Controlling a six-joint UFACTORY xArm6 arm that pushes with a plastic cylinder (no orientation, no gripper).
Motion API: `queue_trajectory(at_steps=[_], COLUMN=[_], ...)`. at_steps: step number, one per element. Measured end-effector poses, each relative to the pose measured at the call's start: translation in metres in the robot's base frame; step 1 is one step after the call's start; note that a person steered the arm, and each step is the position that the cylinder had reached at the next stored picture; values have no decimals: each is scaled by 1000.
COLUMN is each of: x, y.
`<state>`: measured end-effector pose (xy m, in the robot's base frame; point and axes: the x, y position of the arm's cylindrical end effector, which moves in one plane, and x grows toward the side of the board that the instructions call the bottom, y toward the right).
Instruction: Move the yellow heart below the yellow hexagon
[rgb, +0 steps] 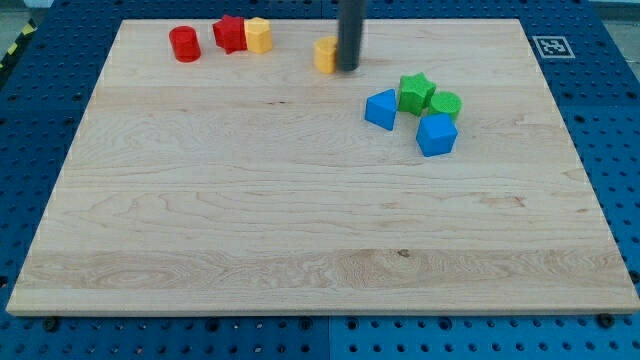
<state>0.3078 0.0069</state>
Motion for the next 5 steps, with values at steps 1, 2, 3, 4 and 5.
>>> queue_trajectory(at_steps=[1,2,3,4,5], x=[24,22,21,20,14], y=[-65,-88,-81,-57,-11])
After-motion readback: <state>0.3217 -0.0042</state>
